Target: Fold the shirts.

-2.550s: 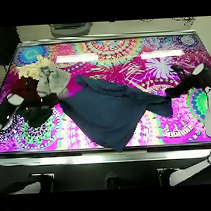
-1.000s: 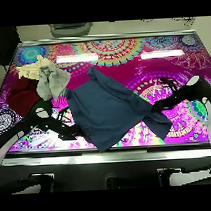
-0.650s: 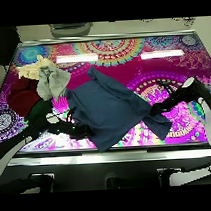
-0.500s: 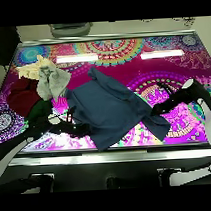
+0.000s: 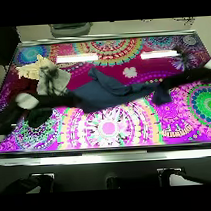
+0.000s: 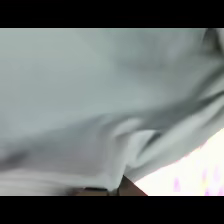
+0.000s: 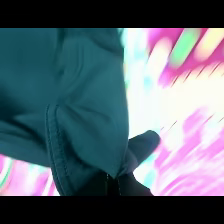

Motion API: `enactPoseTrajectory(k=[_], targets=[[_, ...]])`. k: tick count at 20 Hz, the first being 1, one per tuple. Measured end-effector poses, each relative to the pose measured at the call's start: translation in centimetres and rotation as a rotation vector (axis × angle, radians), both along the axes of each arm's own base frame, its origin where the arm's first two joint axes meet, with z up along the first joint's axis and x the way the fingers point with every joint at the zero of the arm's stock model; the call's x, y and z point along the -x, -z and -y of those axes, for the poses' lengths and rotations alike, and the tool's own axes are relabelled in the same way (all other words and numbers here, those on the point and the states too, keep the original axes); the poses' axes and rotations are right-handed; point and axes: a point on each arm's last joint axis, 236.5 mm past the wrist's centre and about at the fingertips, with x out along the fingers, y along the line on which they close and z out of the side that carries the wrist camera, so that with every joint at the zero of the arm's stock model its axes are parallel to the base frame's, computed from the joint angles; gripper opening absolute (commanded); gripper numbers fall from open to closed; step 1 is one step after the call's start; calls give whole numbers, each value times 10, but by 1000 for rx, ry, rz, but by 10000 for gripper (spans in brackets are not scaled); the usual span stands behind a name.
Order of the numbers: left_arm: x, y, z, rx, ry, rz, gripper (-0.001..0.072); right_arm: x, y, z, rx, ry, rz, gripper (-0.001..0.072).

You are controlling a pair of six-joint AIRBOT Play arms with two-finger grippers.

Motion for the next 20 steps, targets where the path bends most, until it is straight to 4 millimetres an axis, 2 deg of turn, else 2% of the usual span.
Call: enactPoseTrajectory(k=[1,2,3,4,5,6,7,8,9,11,12,14,16,17,18,19,20], targets=[[-7,-71,-7,30,-19,162,25,-4,-77,7,54,46,221,45],[-4,-140,-18,60,-44,318,25,6,-151,13,106,94,426,44],[7,-210,-32,92,-74,477,25,31,-227,15,150,143,637,44],[26,-265,-45,111,-97,603,25,64,-289,13,181,180,810,44],[50,-315,-56,141,-114,714,25,102,-338,10,209,214,953,44],[73,-348,-64,172,-127,785,25,145,-379,5,227,245,1081,44],[93,-371,-69,199,-134,824,25,184,-406,-1,240,267,1170,44],[106,-381,-72,214,-137,837,25,214,-423,-5,243,284,1230,44],[115,-383,-72,219,-130,821,25,239,-434,-7,252,306,1270,44],[120,-373,-70,212,-117,770,25,270,-443,-6,272,346,1308,45],[119,-366,-69,211,-116,742,26,280,-445,-5,278,363,1314,45],[109,-342,-66,191,-108,668,26,279,-435,1,293,383,1267,45],[84,-300,-61,159,-108,553,26,252,-406,8,306,375,1131,45],[68,-272,-58,138,-109,482,26,228,-380,15,314,364,1018,44],[53,-242,-55,121,-111,408,26,201,-349,24,324,354,891,44],[36,-208,-52,101,-113,331,26,170,-310,33,326,339,744,44],[17,-167,-49,73,-116,237,26,140,-270,42,324,321,608,44]])
